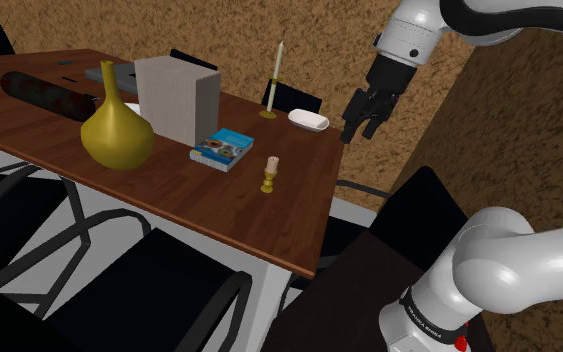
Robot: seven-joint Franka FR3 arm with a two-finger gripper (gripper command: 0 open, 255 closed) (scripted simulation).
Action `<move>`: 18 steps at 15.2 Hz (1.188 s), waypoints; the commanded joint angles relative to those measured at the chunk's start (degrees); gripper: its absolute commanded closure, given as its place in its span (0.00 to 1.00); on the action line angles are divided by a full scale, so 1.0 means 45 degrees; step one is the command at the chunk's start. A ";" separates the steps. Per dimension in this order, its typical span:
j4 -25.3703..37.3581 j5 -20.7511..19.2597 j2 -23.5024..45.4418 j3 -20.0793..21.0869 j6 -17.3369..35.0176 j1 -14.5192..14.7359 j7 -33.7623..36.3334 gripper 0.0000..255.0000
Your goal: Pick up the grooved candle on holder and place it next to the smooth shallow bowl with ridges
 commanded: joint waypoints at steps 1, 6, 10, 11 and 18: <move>0.0000 0.0000 0.0000 0.0000 0.0000 0.0000 0.0000 0.00; 0.0183 -0.0244 0.2294 0.0216 0.1748 -0.0162 -0.0070 0.00; 0.0634 -0.0512 0.4269 0.0375 0.2983 -0.0305 -0.0038 0.00; 0.0788 -0.0592 0.4775 0.0413 0.3264 -0.0344 -0.0018 0.00; 0.2313 -0.1314 0.8396 0.0611 0.4842 -0.0580 0.0270 0.00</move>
